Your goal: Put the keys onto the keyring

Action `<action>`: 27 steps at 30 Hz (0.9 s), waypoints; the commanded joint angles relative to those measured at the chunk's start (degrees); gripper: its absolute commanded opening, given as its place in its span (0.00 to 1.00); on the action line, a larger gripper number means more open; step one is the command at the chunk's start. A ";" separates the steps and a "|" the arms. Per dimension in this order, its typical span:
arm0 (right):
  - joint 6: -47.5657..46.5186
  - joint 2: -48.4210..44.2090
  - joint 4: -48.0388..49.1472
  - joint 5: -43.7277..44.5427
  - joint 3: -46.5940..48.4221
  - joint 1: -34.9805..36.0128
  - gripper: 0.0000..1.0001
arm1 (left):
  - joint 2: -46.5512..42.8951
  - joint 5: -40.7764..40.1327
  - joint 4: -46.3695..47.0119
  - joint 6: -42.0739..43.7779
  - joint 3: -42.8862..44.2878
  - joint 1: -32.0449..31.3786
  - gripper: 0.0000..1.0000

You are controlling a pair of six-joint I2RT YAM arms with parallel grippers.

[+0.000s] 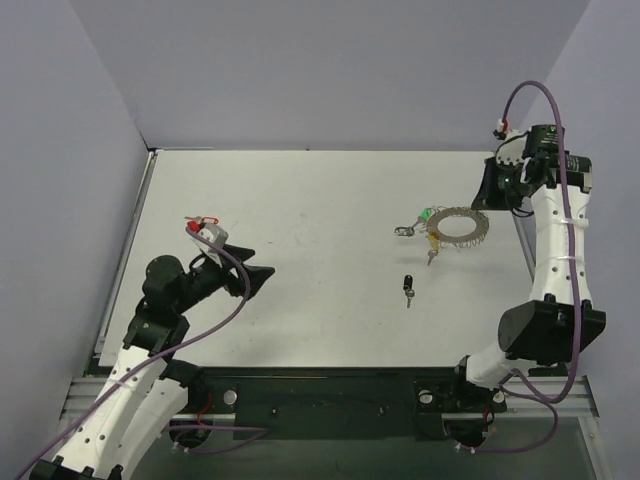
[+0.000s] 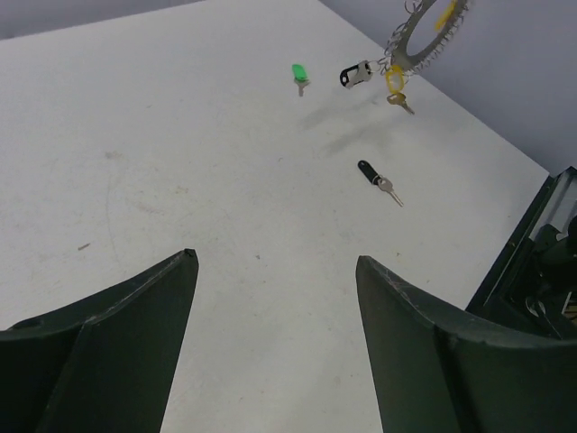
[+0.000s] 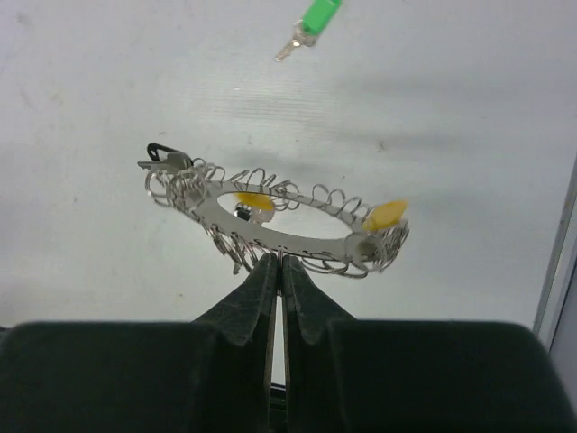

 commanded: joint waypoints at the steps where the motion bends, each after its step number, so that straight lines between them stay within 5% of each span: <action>1: -6.44 -5.37 -9.34 -1.58 6.08 7.02 0.00 | -3.25 5.83 11.51 -0.57 -2.17 -0.54 0.80; 7: -12.32 -8.01 -13.29 -3.07 10.13 19.77 0.00 | -9.13 6.45 19.17 -1.54 -6.74 -2.74 0.80; 15: -22.35 -13.29 -13.21 -9.30 2.24 41.21 0.00 | -13.71 1.62 17.67 -4.87 -3.84 -11.87 0.72; 21: -30.35 -12.76 -12.94 -15.38 -4.97 47.63 0.00 | -13.36 -7.77 26.19 -10.50 -9.28 -24.35 0.62; 27: -36.51 -9.34 -13.21 -17.58 -5.25 52.56 0.00 | -3.10 -24.12 27.96 -1.56 -10.35 -42.97 0.61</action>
